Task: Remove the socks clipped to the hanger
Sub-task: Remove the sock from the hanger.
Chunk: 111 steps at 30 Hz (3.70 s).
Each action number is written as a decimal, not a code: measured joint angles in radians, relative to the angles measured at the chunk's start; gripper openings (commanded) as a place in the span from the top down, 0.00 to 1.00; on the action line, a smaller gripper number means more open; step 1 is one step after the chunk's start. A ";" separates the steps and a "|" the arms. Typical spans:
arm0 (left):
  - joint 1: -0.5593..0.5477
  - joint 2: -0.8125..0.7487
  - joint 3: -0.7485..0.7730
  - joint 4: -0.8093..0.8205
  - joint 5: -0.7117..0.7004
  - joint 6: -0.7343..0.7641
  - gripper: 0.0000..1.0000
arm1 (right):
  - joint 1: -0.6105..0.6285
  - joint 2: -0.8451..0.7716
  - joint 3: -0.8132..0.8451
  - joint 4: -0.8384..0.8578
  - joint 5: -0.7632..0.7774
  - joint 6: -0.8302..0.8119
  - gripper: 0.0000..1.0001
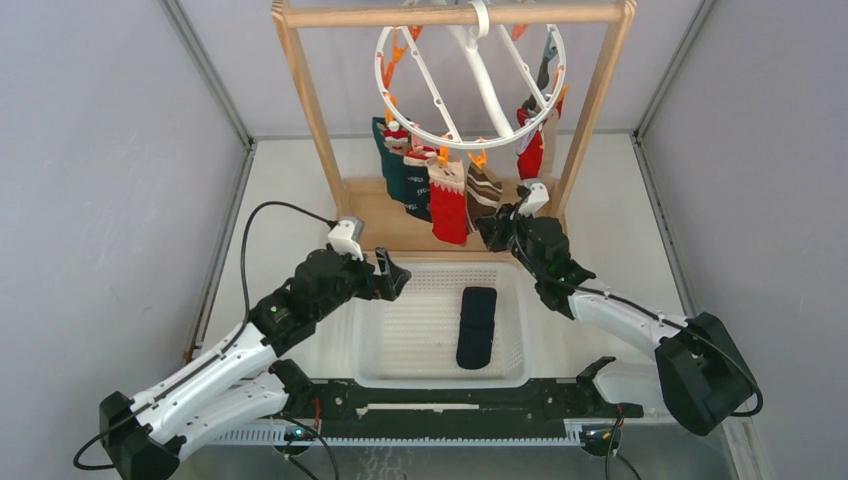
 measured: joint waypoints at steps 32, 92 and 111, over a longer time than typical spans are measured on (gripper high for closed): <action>0.000 -0.114 0.114 -0.045 0.030 -0.032 0.00 | 0.328 -0.203 0.000 -0.154 0.331 -0.137 1.00; -0.125 0.410 0.517 0.443 0.183 -0.126 0.00 | 0.430 -0.233 0.001 -0.186 0.492 -0.195 1.00; -0.125 0.533 0.601 0.457 0.123 -0.106 0.00 | 0.425 -0.259 0.001 -0.203 0.492 -0.191 1.00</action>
